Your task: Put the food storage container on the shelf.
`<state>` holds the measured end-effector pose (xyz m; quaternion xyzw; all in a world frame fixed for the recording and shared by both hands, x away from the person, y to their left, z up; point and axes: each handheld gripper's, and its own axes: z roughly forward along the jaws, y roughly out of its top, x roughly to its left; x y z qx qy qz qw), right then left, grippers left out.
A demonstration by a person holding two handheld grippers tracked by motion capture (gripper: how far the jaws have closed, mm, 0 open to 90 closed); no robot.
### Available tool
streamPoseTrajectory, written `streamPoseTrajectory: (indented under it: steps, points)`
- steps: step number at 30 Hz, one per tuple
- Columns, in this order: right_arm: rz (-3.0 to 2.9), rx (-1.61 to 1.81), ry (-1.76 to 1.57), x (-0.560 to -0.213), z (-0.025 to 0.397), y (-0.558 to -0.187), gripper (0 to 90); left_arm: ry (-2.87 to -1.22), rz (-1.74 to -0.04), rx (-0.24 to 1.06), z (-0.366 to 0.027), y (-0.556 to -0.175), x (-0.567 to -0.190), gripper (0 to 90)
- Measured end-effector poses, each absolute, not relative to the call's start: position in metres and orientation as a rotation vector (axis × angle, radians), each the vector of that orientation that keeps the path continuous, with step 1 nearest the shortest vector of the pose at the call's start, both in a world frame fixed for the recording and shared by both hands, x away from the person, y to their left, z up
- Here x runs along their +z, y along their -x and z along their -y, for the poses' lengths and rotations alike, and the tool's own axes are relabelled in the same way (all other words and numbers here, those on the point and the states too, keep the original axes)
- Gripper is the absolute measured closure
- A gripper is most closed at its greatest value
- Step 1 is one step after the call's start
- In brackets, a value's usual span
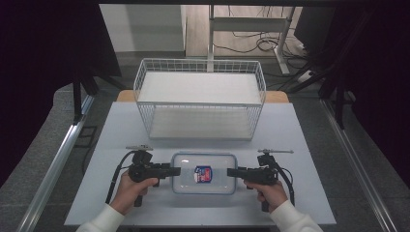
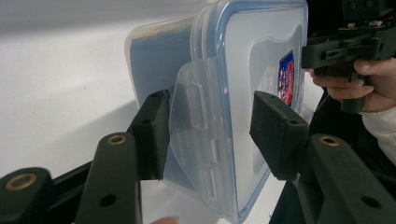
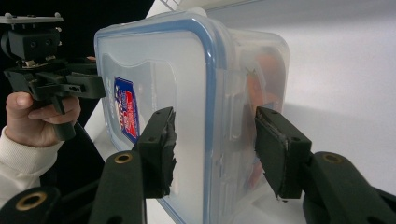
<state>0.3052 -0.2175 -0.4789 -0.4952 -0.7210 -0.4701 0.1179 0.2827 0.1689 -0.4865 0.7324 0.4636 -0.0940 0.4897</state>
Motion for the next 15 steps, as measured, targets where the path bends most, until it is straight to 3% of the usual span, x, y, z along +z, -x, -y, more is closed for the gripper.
streamPoseTrajectory:
  steps: [15]
  points:
    - [2.159, -1.426, 1.413, -0.466, 0.215, -0.310, 49.1, -1.771, -1.096, -0.200, -0.174, -0.289, -0.477, 49.6]
